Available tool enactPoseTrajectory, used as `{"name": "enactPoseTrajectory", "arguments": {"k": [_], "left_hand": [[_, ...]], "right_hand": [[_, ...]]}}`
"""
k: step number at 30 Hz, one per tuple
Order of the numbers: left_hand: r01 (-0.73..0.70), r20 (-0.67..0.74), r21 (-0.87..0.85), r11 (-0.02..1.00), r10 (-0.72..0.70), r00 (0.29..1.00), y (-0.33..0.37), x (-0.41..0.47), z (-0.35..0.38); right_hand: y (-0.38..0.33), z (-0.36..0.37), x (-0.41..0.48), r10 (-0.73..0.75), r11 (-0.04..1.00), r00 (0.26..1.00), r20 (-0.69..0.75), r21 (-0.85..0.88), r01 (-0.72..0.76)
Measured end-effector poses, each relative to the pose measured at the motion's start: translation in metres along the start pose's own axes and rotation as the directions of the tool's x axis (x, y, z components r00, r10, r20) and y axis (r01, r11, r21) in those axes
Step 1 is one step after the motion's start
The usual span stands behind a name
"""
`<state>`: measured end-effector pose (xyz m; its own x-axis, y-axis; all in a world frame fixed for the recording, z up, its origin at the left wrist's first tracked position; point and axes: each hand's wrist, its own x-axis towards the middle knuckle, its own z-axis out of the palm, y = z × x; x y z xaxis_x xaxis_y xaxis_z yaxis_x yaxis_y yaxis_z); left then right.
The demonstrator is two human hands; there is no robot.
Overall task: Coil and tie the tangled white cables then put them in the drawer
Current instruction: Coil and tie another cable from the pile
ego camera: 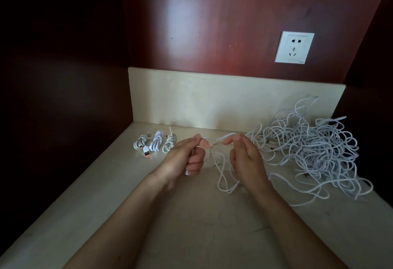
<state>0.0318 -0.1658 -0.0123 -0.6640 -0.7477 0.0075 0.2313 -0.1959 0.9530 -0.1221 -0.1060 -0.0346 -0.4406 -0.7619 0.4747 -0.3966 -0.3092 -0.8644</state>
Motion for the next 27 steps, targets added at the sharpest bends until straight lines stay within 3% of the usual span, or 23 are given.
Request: {"name": "enactPoseTrajectory", "arguments": {"k": [3, 6, 10, 13, 16, 20, 24, 27], "left_hand": [[0.058, 0.109, -0.101, 0.993, -0.047, 0.993, 0.002, -0.004, 0.004], [0.022, 0.109, -0.177, 0.984, -0.003, 0.994, 0.004, -0.004, 0.004], [-0.011, 0.099, -0.260, 0.966, 0.038, 0.994, 0.009, -0.006, -0.001], [-0.001, 0.099, -0.203, 0.979, 0.022, 0.995, 0.010, -0.008, -0.003], [-0.017, 0.069, -0.165, 0.986, 0.029, 0.997, 0.008, -0.008, -0.003], [-0.177, 0.008, -0.211, 0.961, 0.182, 0.983, 0.007, -0.007, 0.000], [-0.303, -0.173, -0.217, 0.928, 0.269, 0.947, 0.005, -0.003, -0.001], [-0.329, -0.315, -0.198, 0.923, 0.258, 0.913, 0.002, 0.002, -0.003]], "right_hand": [[0.000, 0.000, 0.001, 0.034, 0.999, 0.999, -0.013, -0.034, -0.034], [0.002, 0.000, 0.001, 0.018, 0.999, 0.999, -0.032, -0.044, -0.019], [0.001, -0.002, -0.001, -0.119, 0.991, 0.986, -0.119, -0.078, 0.110], [-0.001, -0.003, -0.001, -0.218, 0.961, 0.968, -0.125, -0.202, 0.190], [0.003, -0.006, -0.002, -0.276, 0.911, 0.959, -0.071, -0.336, 0.237], [0.008, -0.007, 0.000, -0.276, 0.865, 0.959, 0.063, -0.418, 0.277], [0.000, -0.003, -0.005, -0.266, 0.844, 0.937, 0.227, -0.416, 0.340], [-0.004, 0.001, -0.008, -0.239, 0.862, 0.922, 0.303, -0.371, 0.346]]}}
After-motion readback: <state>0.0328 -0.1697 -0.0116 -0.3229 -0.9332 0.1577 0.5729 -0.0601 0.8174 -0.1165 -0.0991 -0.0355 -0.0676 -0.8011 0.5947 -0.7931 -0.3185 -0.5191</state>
